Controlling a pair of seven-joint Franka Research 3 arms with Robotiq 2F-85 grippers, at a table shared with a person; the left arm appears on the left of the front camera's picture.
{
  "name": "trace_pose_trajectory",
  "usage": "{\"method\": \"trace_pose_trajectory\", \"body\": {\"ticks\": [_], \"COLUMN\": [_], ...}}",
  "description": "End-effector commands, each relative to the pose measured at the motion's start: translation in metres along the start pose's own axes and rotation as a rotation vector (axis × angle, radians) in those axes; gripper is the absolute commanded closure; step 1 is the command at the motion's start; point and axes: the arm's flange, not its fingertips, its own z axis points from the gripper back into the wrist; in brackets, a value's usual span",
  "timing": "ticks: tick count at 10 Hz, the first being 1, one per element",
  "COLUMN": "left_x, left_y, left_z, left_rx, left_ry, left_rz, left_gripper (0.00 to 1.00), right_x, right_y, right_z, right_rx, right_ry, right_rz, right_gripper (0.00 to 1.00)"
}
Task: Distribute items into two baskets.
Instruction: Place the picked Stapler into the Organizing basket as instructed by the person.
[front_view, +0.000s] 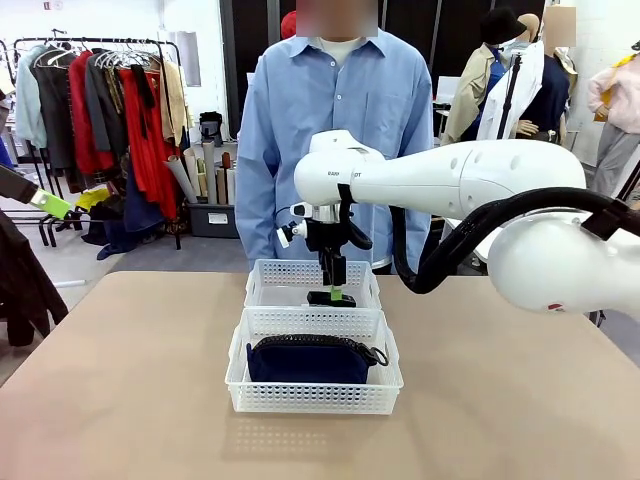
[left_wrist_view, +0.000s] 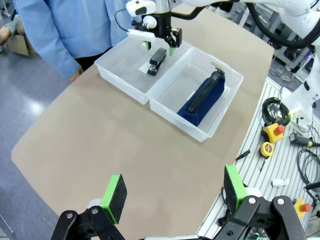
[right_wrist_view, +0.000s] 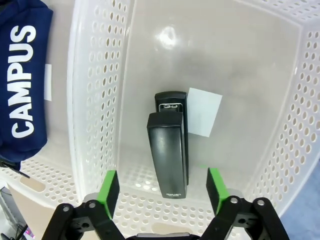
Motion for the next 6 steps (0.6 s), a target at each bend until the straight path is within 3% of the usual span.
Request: {"method": "trace_pose_trajectory", "body": {"ticks": [1,6], "left_x": [0.0,0.0], "left_y": [0.0,0.0], "left_z": [0.0,0.0], "left_rx": [-0.004,-0.004], "left_ry": [-0.013,-0.013], "left_rz": [-0.005,-0.005], "left_gripper": [0.0,0.0], "right_x": [0.005,0.004], "right_y": [-0.005,0.003], "right_z": [0.018,0.02], "right_rx": [-0.025,-0.042], "right_ry": [-0.008,-0.01], "right_rz": [0.033,0.008], "right_gripper": [0.0,0.0]}}
